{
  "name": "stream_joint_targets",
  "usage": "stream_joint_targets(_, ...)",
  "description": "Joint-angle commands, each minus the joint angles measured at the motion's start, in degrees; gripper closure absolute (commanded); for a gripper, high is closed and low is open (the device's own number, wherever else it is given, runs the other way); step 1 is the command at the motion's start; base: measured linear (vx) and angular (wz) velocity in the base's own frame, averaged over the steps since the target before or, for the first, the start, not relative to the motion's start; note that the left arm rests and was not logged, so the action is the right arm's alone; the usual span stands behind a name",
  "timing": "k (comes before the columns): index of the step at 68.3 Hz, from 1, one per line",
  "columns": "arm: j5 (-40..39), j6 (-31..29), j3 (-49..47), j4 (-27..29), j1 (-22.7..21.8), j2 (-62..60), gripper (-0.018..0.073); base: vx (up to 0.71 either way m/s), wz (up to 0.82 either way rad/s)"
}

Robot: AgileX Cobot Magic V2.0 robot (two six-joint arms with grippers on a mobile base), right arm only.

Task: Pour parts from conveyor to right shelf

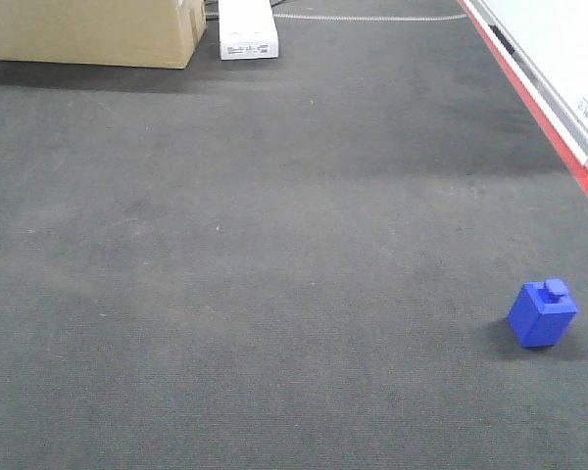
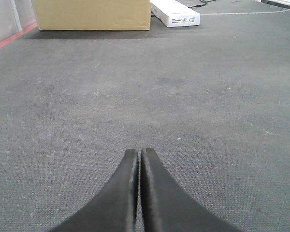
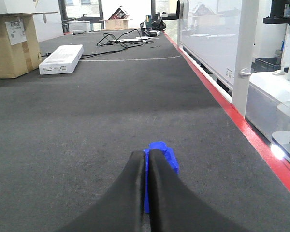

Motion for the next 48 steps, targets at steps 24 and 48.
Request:
stream_joint_targets(24, -4.2, -0.2, 0.0, -0.5, 0.2, -1.0, 0.0568, 0.0, 0.0)
stream_joint_targets(48, -4.2, -0.2, 0.0, -0.5, 0.2, -1.0, 0.0568, 0.0, 0.0)
